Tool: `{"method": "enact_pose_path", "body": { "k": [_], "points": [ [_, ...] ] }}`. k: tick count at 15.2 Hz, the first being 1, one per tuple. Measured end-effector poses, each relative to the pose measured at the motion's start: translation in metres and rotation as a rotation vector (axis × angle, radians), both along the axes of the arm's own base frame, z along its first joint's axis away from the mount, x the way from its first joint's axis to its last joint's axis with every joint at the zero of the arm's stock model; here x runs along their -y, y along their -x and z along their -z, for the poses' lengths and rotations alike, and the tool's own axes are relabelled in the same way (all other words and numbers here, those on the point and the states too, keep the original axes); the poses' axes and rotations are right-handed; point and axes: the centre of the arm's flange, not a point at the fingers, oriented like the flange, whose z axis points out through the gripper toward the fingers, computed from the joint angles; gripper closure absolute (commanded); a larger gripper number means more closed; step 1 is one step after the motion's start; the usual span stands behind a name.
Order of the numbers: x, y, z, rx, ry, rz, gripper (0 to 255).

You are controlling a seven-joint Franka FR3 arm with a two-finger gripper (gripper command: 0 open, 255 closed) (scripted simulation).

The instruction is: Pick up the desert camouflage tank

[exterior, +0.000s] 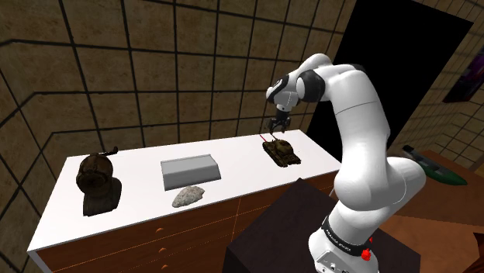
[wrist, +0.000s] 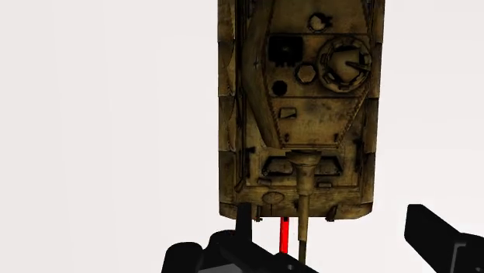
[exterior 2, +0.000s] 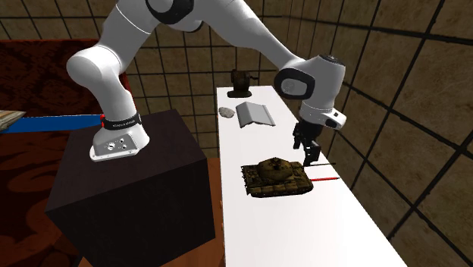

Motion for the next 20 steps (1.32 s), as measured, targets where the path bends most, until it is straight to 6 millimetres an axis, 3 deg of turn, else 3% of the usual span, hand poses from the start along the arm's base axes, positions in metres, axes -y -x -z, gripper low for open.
{"method": "enact_pose_path", "body": {
  "k": [7,8,20],
  "points": [
    [0.005,-0.001,0.038,0.000,0.000,0.004,0],
    [0.004,-0.001,0.040,-0.001,0.000,0.004,255],
    [0.005,0.000,0.036,-0.001,0.000,0.004,255]
  ]
}}
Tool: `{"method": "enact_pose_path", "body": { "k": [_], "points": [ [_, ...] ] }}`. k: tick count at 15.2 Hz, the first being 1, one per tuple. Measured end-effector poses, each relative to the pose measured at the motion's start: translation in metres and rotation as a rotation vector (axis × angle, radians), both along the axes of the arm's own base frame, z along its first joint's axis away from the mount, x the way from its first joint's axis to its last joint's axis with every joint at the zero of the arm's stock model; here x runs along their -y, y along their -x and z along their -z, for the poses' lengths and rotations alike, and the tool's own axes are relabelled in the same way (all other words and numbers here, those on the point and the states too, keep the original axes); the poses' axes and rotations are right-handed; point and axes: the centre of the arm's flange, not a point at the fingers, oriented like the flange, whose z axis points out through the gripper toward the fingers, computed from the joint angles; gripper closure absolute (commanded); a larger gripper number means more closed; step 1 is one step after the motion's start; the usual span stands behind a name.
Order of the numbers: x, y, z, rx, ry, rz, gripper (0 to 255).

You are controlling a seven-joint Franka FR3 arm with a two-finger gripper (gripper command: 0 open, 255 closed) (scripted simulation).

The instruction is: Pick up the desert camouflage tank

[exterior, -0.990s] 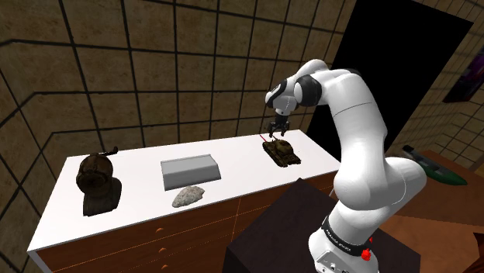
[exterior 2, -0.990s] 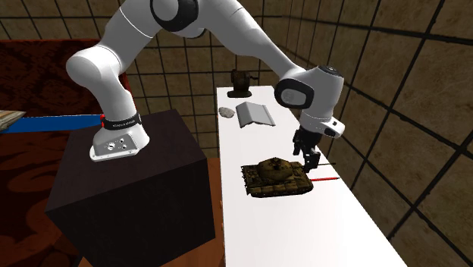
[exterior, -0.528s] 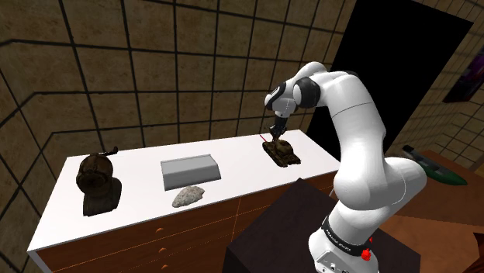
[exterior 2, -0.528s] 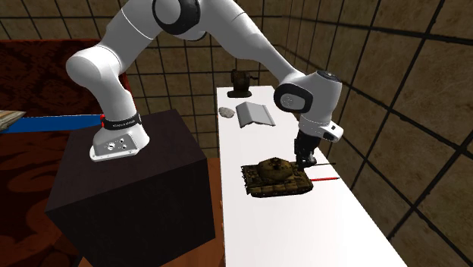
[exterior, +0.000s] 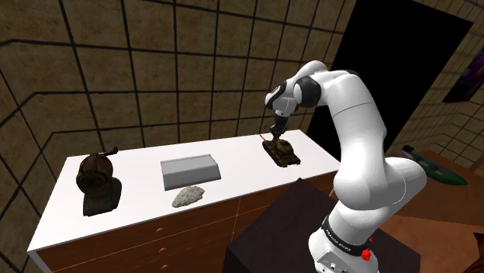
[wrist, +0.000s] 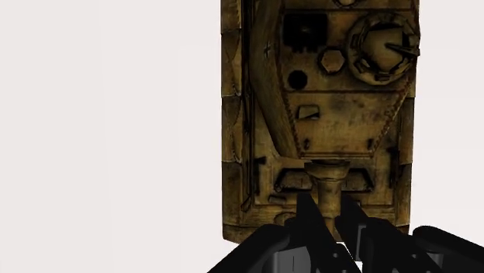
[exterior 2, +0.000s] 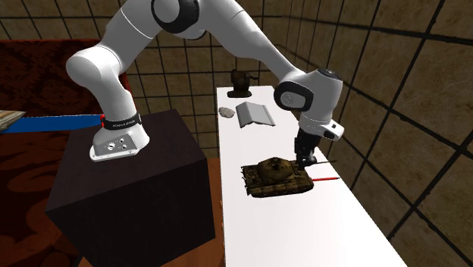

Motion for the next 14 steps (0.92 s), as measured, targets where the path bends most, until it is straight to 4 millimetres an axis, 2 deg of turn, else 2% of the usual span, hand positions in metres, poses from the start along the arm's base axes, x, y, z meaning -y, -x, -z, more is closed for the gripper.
{"method": "enact_pose_path", "body": {
  "k": [14],
  "points": [
    [0.000,0.000,-0.069,0.000,0.000,0.000,255]
  ]
}}
